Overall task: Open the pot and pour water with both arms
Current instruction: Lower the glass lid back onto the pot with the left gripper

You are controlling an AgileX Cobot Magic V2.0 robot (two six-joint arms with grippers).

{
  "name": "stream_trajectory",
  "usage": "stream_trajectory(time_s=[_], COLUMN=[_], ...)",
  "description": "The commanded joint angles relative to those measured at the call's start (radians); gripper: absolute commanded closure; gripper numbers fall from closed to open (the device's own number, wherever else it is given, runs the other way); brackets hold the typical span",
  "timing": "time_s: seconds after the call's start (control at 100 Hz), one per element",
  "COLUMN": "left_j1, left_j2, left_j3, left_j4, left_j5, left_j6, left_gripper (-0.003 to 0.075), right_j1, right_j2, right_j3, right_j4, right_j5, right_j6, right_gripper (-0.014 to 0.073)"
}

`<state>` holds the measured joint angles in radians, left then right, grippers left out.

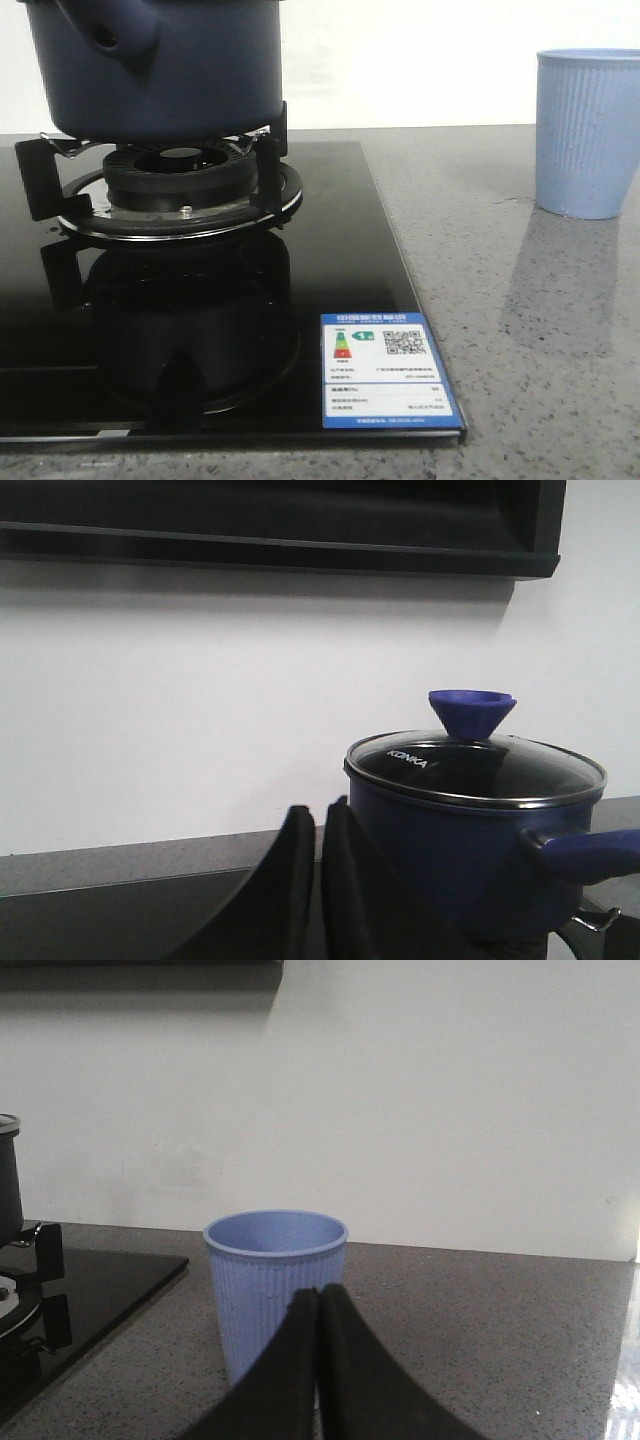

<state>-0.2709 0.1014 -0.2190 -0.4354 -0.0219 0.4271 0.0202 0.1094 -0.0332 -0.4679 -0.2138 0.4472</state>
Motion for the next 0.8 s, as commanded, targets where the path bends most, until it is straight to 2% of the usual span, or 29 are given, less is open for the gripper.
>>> stream_trajectory(time_s=[0.0,0.65,0.74,0.79], left_j1=[0.003,0.003,0.01,0.03], left_j2=[0.009,0.009,0.009,0.002], left_j3=[-0.027,-0.023,0.006,0.031], left_j4=[-0.008,-0.004,0.091,0.201], left_j5=[-0.056,-0.059,-0.059,-0.059], left_j6=[-0.002,-0.002,-0.032,-0.139], left_gripper=[0.0736,0.0736,0.0736,0.0736], right_j1=[-0.008,-0.008,-0.008,-0.008], right_j2=[0.008,0.008,0.008,0.008], right_j3=[-0.025,-0.025,-0.025,-0.025], right_j4=[0.002,0.002,0.002,0.002], right_j5=[-0.058,-0.058,-0.058,-0.058], right_j6=[0.004,0.004,0.004,0.004], right_gripper=[0.0657,0.0657,0.0657,0.0657])
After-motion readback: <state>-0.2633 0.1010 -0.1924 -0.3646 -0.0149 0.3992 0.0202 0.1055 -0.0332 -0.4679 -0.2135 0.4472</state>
